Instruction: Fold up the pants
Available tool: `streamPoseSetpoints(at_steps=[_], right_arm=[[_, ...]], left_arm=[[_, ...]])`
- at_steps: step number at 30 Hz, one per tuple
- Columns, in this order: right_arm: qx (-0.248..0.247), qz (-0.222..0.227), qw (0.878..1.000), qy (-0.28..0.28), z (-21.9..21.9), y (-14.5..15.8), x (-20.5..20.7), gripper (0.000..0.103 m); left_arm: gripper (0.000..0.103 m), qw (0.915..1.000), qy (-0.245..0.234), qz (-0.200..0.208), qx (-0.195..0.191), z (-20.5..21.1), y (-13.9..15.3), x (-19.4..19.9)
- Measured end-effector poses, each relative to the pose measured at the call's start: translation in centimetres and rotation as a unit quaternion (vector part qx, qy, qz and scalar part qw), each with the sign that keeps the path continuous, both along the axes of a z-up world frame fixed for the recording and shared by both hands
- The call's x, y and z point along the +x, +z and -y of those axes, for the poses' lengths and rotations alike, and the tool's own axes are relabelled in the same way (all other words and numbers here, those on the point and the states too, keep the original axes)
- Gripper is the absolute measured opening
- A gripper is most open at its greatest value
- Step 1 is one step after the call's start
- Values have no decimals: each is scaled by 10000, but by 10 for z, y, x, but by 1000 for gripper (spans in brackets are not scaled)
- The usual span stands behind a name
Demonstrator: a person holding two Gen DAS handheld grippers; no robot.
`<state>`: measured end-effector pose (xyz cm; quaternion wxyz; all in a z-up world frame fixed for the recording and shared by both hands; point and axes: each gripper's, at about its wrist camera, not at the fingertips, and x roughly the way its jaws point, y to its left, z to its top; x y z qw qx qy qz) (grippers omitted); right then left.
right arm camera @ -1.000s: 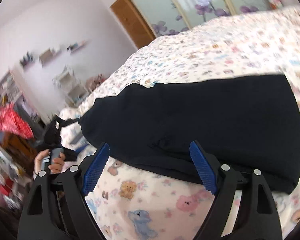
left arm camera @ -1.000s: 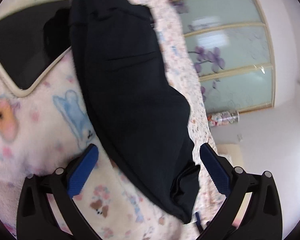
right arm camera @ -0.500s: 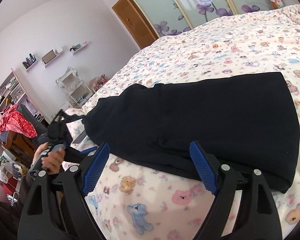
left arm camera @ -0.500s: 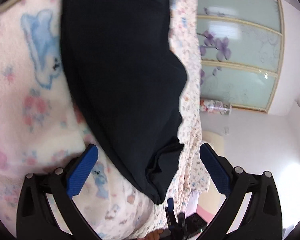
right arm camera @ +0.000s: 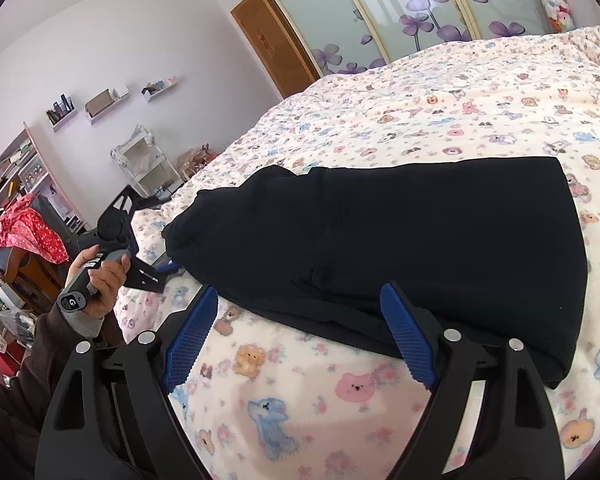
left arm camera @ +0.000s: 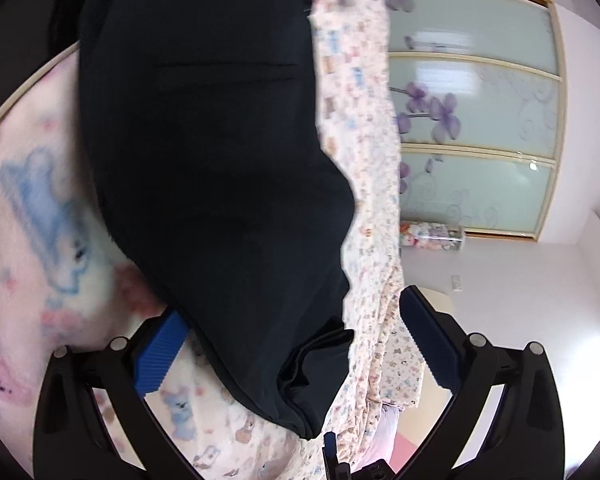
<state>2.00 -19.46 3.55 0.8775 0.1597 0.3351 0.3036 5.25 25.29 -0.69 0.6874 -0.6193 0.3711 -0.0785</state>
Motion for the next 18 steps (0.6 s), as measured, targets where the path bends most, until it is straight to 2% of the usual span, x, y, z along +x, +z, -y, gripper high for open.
streamPoseSetpoints(at_steps=[1,3,5,7,8,9,10,12,14,18], right_arm=[[-22,8,10000,5,0,0,-1,85],[-86,33,10000,12,0,0,-3,85],[-129,50,9999,29,-1,1,-4,85],[-143,50,9999,32,0,1,-5,85],[-147,53,9999,31,0,1,-5,85],[-151,65,9999,31,1,1,-6,85],[-150,75,9999,30,1,2,-7,85],[-147,92,9998,22,2,3,-7,86],[-125,106,9999,13,4,3,-8,86],[-81,107,9999,-3,5,4,-7,86]], left_arm=[[101,9999,-36,120,74,0,2,0],[101,9967,-264,424,635,9,13,0],[101,9893,-484,651,1216,17,19,-1],[101,9819,-662,656,1649,21,16,2],[100,9823,-667,574,1656,19,10,2],[100,9858,-601,485,1493,13,2,2],[100,9904,-424,390,1259,5,-7,-1],[92,9975,93,343,616,-17,-25,-12],[91,9985,268,423,225,-30,-31,-17],[92,9990,248,258,253,-34,-28,-6]])
